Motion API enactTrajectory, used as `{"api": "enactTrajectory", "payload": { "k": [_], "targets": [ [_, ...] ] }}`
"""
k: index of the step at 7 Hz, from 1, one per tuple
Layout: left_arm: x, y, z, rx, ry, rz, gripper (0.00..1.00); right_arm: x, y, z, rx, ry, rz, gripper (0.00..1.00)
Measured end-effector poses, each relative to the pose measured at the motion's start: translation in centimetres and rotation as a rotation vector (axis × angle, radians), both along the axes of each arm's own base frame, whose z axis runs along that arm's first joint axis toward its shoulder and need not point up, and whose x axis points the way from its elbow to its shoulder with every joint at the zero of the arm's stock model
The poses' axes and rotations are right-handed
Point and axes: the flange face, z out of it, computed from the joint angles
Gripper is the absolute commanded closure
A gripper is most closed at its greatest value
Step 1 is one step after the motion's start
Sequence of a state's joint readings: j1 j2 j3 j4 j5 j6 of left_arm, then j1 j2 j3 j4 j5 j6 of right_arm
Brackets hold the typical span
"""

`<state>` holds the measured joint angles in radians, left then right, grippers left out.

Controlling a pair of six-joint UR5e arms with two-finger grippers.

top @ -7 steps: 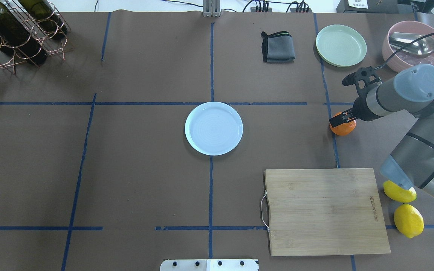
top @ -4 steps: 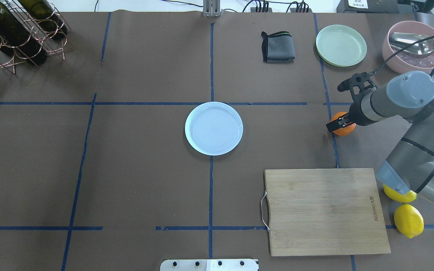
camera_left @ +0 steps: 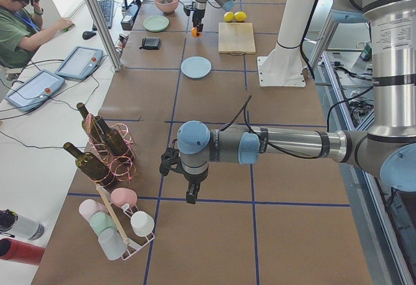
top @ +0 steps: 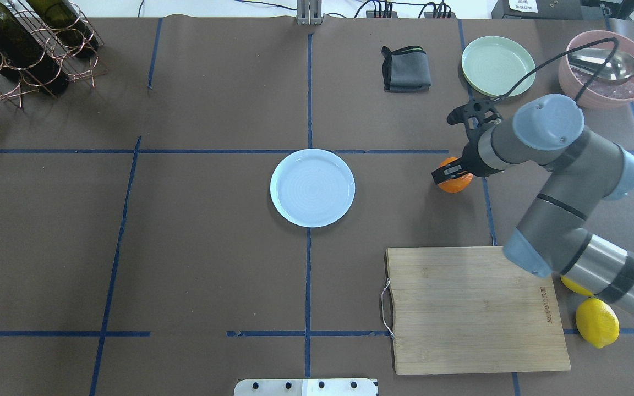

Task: Pick orange to plate
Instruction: 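Carry the orange with the right gripper onto the light blue plate and release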

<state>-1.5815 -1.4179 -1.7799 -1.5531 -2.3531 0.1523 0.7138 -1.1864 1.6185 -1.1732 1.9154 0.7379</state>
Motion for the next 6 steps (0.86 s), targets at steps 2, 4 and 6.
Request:
{"api": "enactTrajectory", "payload": {
  "k": [2, 4, 6],
  "targets": [
    [0.0, 0.0, 0.0, 0.001, 0.001, 0.001, 0.0, -9.3, -1.3, -12.3, -0.076, 0.012, 0.096, 0.83],
    [0.0, 0.0, 0.0, 0.0, 0.002, 0.0, 0.0, -16.5, -1.0, -19.0, -0.109, 0.024, 0.141, 0.64],
    [0.0, 0.0, 0.0, 0.0, 0.003, -0.001, 0.0, -20.3, 1.6, -19.2, -0.094, 0.058, 0.157, 0.35]
  ]
}}
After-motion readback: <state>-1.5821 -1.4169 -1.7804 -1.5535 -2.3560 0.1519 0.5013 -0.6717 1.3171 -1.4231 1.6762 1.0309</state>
